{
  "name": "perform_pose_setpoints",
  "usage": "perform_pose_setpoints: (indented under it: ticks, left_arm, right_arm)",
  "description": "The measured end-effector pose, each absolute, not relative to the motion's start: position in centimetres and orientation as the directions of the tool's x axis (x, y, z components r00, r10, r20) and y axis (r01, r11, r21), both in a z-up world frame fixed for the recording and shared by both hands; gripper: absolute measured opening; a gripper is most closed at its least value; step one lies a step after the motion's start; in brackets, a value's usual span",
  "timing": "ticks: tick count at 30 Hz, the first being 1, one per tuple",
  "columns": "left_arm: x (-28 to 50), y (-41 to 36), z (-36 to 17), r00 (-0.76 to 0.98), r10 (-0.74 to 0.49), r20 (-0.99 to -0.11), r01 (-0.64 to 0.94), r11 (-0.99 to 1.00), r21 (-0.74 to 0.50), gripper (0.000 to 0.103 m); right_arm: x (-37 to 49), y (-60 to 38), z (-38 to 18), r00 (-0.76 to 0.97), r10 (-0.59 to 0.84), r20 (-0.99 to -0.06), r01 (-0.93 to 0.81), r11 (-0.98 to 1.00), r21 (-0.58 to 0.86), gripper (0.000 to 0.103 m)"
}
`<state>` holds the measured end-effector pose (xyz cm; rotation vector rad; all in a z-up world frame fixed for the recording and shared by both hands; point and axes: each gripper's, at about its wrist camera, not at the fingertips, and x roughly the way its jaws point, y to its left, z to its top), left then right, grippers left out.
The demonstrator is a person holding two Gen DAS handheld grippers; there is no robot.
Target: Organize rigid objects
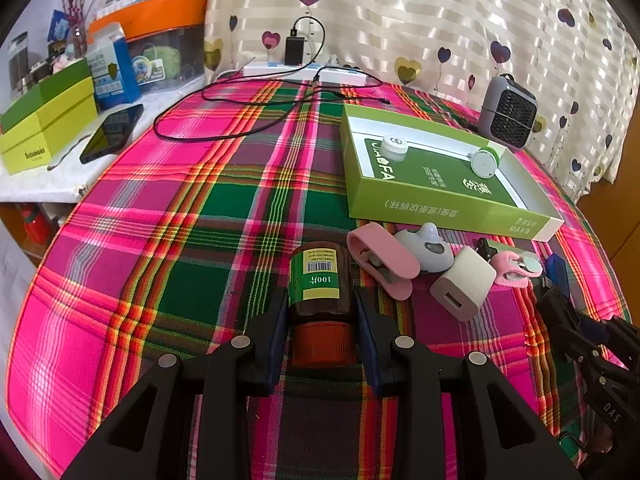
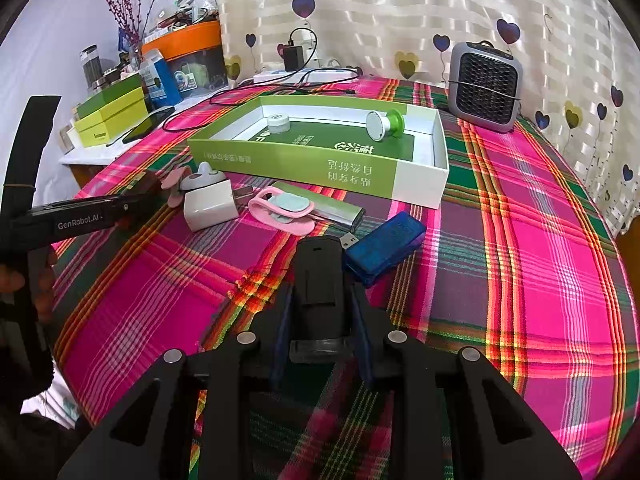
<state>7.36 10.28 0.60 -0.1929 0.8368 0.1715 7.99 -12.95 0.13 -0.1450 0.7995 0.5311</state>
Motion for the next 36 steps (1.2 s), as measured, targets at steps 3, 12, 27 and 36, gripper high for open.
perform_pose_setpoints:
  ticks: [3, 12, 27, 36]
  left_arm:
    - [7.3, 10.3, 0.7, 0.658, 0.068, -0.750, -0.224, 0.968, -0.109, 0.031]
    - [7.0, 10.2, 1.4, 0.668, 0.061, -0.742, -0.206, 0.973, -0.106, 0.031]
    - [6.4, 9.4, 4.0, 0.703, 0.028, -0.711, -0.136, 0.986, -0.095, 0.031]
    - [7.1, 8.7, 5.0, 0.711, -0.010, -0.704, -0.088, 0.991, -0.103, 0.031]
  right_arm:
    - [8.0, -13.0, 0.1, 0.574, 0.400, -0.715, -0.503, 0.861, 0.077, 0.028]
    - [7.6, -13.2, 1.0, 0.582, 0.420, -0.697, -0.501, 0.859, 0.099, 0.028]
    - [7.5, -12.7, 3.4, 0.591, 0.454, -0.667, -0.504, 0.853, 0.135, 0.028]
    - [7.7, -12.0, 4.9, 0.605, 0.458, -0.651, -0.508, 0.852, 0.128, 0.028]
